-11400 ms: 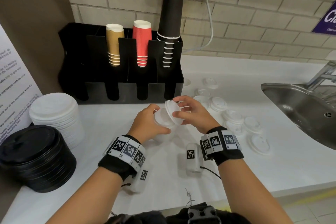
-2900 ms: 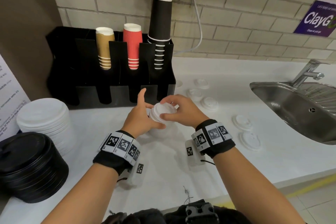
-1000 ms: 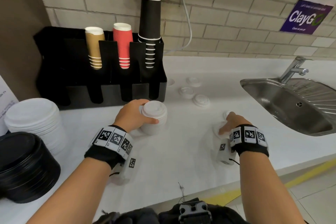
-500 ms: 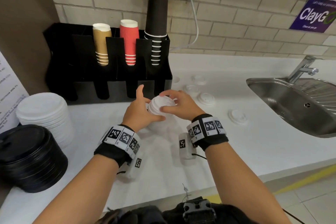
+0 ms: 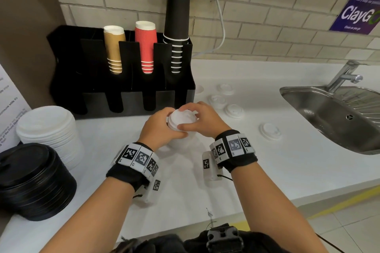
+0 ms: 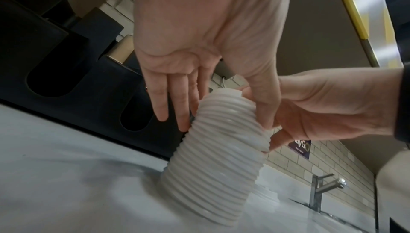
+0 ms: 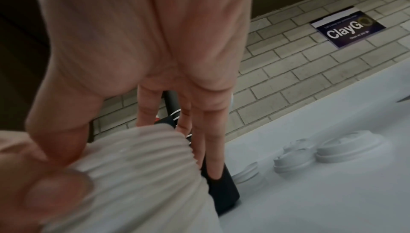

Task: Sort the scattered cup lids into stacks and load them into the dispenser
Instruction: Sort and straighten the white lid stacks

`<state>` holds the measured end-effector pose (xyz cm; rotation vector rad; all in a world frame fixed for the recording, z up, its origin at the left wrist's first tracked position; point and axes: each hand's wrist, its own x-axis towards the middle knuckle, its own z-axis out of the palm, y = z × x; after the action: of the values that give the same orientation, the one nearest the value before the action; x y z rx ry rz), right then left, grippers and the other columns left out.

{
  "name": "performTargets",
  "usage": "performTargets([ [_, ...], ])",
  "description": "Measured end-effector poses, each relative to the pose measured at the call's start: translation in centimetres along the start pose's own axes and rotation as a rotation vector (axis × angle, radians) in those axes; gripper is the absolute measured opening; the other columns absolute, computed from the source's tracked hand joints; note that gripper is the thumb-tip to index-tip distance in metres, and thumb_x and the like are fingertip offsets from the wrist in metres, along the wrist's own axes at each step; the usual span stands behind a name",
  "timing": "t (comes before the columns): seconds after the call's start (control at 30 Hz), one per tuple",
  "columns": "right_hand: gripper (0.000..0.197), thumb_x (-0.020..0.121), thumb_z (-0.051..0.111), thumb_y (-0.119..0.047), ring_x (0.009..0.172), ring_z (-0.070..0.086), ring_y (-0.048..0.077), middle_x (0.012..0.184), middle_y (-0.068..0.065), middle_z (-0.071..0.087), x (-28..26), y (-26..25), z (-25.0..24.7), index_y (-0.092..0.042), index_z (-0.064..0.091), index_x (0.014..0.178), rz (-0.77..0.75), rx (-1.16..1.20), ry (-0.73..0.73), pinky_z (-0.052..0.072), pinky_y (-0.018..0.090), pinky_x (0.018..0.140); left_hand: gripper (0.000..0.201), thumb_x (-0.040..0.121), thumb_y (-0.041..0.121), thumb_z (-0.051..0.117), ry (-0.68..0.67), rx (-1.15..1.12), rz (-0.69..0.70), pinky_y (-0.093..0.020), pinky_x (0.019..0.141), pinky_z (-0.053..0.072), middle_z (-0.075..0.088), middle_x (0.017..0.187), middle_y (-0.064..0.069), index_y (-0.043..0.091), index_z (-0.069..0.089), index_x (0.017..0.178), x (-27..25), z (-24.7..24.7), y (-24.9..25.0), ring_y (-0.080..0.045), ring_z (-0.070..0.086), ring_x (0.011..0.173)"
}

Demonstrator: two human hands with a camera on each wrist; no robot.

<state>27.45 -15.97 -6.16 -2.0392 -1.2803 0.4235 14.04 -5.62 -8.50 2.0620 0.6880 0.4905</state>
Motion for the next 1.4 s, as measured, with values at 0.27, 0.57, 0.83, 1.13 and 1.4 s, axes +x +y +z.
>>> performTargets([
  [0.27, 0.034, 0.083, 0.07, -0.041, 0.119, 0.052, 0.008, 0.122, -0.012, 0.058, -1.1, 2.2, -2.2, -0.031, 0.061, 0.115, 0.085, 0.187, -0.066, 0.038, 0.016, 0.091, 0.053, 0.065, 0.037, 0.088, -0.037, -0.02, 0.036, -0.044, 0.09, 0.052, 0.067, 0.106, 0.01, 0.033, 0.063, 0.112, 0.3, -0.2, 0.0, -0.014, 0.06, 0.102],
  [0.57, 0.044, 0.09, 0.056, -0.033, 0.123, 0.045, 0.039, 0.137, 0.019, 0.045, -1.9, 13.0, -11.1, -0.012, 0.052, 0.128, 0.872, -0.575, 0.079, 0.039, 0.042, 0.099, 0.052, 0.063, 0.04, 0.088, -0.071, 0.072, -0.019, -0.043, 0.092, 0.049, 0.065, 0.11, 0.013, 0.04, 0.062, 0.108, 1.2, -0.4, 0.3, -0.017, 0.056, 0.109],
  [0.83, 0.047, 0.078, 0.071, -0.02, 0.114, 0.057, 0.033, 0.123, 0.013, 0.061, -2.7, 15.5, -12.2, -0.013, 0.057, 0.122, 0.771, -0.762, -0.091, 0.049, 0.041, 0.097, 0.056, 0.063, 0.042, 0.087, -0.08, 0.095, -0.035, -0.047, 0.095, 0.049, 0.065, 0.115, 0.011, 0.038, 0.064, 0.113, 1.4, -0.4, 0.3, -0.018, 0.055, 0.112],
  [1.13, 0.038, 0.076, 0.076, -0.033, 0.083, 0.059, 0.006, 0.101, -0.006, 0.06, -0.6, 4.0, -9.0, -0.036, 0.06, 0.11, 0.271, 0.117, 0.081, 0.044, 0.016, 0.065, 0.058, 0.061, 0.037, 0.09, -0.053, 0.113, -0.034, -0.046, 0.095, 0.047, 0.053, 0.12, 0.002, 0.033, 0.061, 0.111, 1.2, 0.0, 1.1, -0.019, 0.052, 0.106],
  [1.4, 0.04, 0.074, 0.079, -0.023, 0.085, 0.053, 0.001, 0.107, -0.004, 0.061, -0.6, -0.6, -2.4, -0.025, 0.062, 0.11, 0.011, 0.044, 0.021, 0.039, 0.01, 0.071, 0.122, 0.059, 0.035, 0.091, -0.015, 0.078, -0.023, -0.037, 0.091, 0.049, 0.052, 0.108, 0.01, 0.02, 0.015, 0.153, 0.9, 0.2, 1.4, -0.015, 0.055, 0.103],
])
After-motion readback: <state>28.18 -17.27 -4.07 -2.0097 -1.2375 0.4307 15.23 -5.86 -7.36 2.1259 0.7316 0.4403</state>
